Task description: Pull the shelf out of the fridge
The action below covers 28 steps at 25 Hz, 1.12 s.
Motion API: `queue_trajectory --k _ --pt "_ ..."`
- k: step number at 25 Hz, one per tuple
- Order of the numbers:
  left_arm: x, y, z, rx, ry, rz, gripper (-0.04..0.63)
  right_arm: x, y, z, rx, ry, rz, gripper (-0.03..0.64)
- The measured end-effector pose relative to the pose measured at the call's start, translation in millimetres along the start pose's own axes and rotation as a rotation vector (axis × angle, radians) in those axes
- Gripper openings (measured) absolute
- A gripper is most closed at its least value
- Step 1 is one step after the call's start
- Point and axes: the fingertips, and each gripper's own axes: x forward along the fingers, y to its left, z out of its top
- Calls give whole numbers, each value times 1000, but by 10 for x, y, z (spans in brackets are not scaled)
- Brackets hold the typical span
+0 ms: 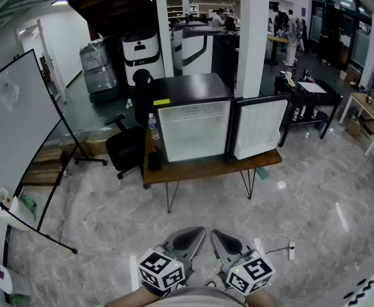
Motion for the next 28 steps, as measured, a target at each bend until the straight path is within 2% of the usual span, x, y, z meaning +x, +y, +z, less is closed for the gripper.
queue_trajectory --k 13,28 --pt "66 -56 -45 9 15 -4 6 -27 -11 -20 -4 2 7 17" --pt "250 -180 -210 7 15 62 6 -257 -190 -15 35 -32 74 18"
